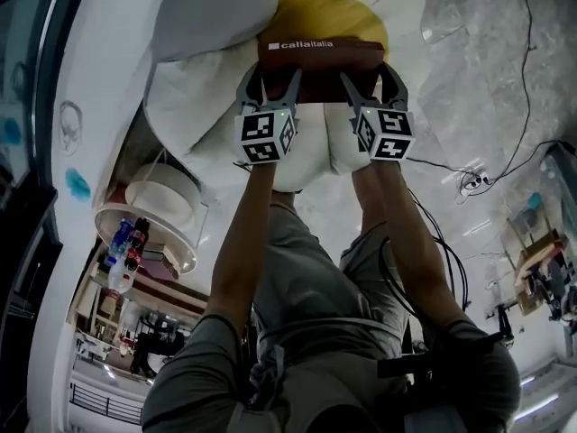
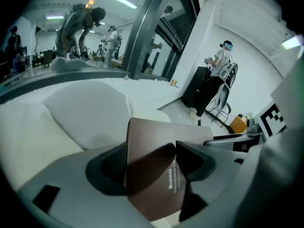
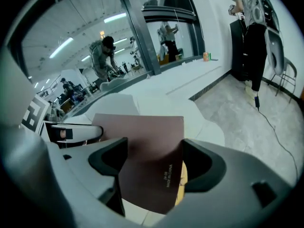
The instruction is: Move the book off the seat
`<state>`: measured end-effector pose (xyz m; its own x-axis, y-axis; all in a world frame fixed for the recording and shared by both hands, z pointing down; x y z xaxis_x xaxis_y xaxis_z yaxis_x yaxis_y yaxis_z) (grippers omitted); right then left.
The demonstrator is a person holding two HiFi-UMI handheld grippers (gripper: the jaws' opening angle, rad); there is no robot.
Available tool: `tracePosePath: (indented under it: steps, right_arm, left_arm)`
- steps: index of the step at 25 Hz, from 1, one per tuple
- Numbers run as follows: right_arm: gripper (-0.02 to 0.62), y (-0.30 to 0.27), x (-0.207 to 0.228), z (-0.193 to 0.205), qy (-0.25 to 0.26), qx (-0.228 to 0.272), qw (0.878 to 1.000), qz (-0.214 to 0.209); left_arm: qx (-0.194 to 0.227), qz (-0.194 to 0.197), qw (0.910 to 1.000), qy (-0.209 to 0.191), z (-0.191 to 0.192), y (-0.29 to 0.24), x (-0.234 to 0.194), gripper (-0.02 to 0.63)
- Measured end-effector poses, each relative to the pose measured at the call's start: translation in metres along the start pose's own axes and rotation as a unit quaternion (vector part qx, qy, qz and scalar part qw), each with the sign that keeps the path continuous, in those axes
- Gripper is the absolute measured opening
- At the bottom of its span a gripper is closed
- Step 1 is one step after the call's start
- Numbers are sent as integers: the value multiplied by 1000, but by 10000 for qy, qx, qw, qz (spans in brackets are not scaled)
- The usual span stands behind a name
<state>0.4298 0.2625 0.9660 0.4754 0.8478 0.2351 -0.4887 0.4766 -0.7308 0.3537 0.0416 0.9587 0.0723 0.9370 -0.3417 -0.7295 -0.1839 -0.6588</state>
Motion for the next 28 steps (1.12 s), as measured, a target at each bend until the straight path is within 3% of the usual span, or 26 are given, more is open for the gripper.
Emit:
tracePosePath:
  steps: [8, 14, 20, 25, 28]
  right_arm:
    - [367, 87, -38, -122, 264, 874, 9958, 53]
    - [367, 194, -75, -203, 322, 1436, 9891, 8]
    - [367, 276, -129, -293, 655, 2339, 9700, -132]
    - [367, 359, -158, -323, 915, 2735, 9563, -473]
    - [367, 395, -192, -339, 1163, 3064, 9416, -779]
  left_arm:
    - [916, -245, 9953, -184, -114, 89, 45, 310]
    - [1366, -303, 9892, -438, -203, 188, 95, 313]
    - [2287, -280, 9701, -765, -291, 282, 113, 313]
    - [2832, -455, 9546, -805, -310, 369, 150, 313]
    - [3221, -578, 9407, -891, -319, 421, 150, 313]
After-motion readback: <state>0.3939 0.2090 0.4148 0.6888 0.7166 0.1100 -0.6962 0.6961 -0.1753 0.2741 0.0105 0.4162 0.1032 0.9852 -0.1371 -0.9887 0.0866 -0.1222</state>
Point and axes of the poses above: the fingertips, and each gripper's own axes: y backward along the fingers, x to its right, z out of its underside, the point moved 9 cm from there along y, backward along the fingers, and after that the axes turned 4 degrees about z, right-handed, at the moved point
